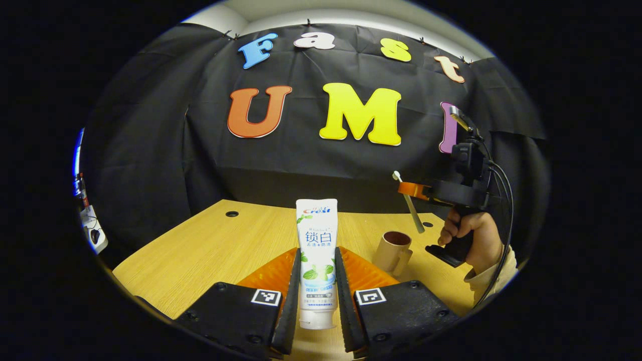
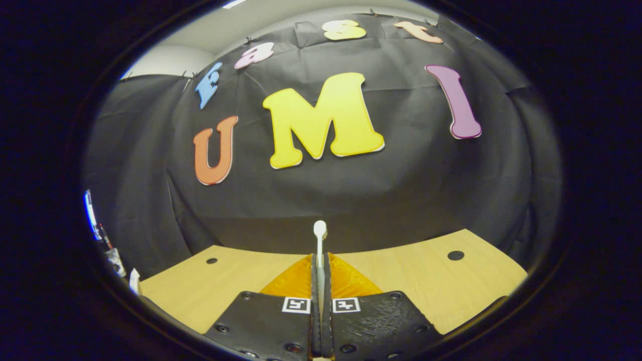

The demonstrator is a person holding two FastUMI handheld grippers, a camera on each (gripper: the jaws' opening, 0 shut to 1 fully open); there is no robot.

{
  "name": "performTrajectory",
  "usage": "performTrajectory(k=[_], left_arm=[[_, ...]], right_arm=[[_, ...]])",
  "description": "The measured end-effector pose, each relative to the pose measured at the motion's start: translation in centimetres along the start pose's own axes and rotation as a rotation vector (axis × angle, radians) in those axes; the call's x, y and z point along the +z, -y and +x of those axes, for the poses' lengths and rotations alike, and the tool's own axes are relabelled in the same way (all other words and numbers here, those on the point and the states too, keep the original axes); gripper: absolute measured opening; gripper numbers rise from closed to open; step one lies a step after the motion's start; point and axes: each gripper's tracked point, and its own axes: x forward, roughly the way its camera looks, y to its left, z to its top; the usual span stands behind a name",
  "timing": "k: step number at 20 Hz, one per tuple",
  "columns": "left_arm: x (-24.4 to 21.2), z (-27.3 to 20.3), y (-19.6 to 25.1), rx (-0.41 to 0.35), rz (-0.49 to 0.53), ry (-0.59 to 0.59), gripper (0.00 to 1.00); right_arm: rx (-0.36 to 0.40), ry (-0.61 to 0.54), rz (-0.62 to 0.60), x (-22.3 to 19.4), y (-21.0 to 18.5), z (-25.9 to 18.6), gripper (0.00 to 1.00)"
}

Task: Put the toothbrush and toothpaste on the desktop into the cup, then pick up the cup and place it on the coaster on the desktop.

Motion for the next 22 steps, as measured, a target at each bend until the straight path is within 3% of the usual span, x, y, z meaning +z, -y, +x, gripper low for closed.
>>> performTrajectory(k=[7, 16, 18, 20, 21, 22], left_arm=[[-1.5, 1.3, 0.9, -0.02, 0.016, -0.043, 0.4], [-1.6, 1.4, 0.6, 0.0, 0.023, -0.052, 0.4], [-1.9, 1.0, 0.6, 0.004, 0.018, -0.041, 0.4], [-1.9, 1.2, 1.0, -0.002, 0.016, -0.041, 0.4], [-1.8, 1.3, 1.3, -0.012, 0.014, -0.038, 0.4], [-1.6, 1.4, 1.8, -0.019, 0.012, -0.035, 0.4]], right_arm=[[-0.004, 0.041, -0.056, 0.2, -0.1, 0.8, 0.03], [-0.02, -0.006, -0.126, -2.6, 0.1, -0.7, 0.07], [-0.023, -0.021, -0.124, -2.9, 0.4, -1.5, 0.31], [-0.019, -0.027, -0.117, -3.0, 0.7, -2.7, 0.63], [-0.02, -0.023, -0.113, -3.0, 1.0, -3.5, 0.87], [-0.028, -0.011, -0.109, -2.8, 1.5, -4.2, 0.95]])
